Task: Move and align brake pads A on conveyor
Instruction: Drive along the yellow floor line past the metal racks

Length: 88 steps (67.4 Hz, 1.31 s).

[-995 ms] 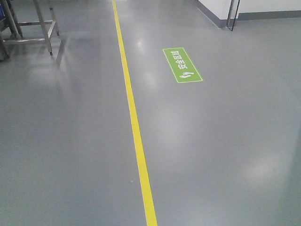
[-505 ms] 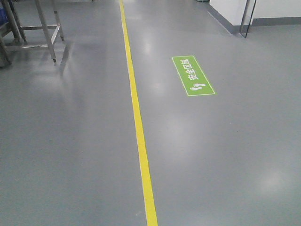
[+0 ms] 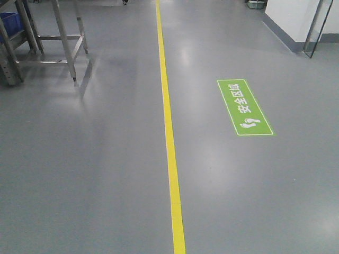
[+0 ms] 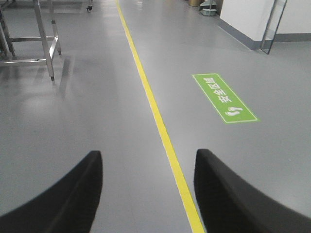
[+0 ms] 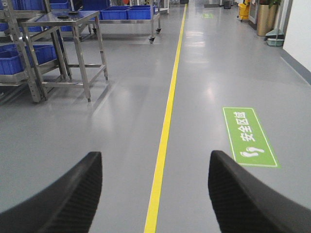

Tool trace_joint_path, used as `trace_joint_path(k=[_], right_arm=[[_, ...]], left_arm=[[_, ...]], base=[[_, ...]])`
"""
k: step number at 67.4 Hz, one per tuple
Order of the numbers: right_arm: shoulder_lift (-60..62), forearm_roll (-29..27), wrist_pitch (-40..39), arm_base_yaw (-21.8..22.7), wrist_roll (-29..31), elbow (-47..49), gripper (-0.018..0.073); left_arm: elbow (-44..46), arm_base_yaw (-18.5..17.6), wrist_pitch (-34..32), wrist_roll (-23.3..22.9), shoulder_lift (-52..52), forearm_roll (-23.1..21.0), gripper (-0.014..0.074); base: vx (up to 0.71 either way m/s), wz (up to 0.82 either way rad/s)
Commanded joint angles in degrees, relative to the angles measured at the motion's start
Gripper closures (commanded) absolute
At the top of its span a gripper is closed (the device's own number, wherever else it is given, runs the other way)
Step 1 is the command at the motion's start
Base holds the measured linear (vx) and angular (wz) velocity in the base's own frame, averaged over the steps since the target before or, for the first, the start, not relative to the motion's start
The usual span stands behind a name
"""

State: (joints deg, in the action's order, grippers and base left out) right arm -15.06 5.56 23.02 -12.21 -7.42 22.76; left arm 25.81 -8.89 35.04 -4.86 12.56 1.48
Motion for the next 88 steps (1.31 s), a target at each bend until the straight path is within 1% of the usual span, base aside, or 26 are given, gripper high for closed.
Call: trace_joint_path(k=[1,34,88], right_arm=[[-0.5,0.6,-4.0,0.2,0.3,1.5,0.0110],[-0.5,0.6,-4.0,0.2,0.3,1.5,0.0110],[-0.5,0.6,-4.0,0.2,0.3,1.5,0.0110]], left_arm=[[1.5,-0.2,-3.9,-0.2,0.6,-0.1,0.0202],[1.5,-0.2,-3.9,-0.2,0.6,-0.1,0.0202],[1.5,-0.2,-3.9,-0.2,0.6,-0.1,0.0202]], base=[[0.64,0.11],[0.69,0.05],[0.78,0.06]])
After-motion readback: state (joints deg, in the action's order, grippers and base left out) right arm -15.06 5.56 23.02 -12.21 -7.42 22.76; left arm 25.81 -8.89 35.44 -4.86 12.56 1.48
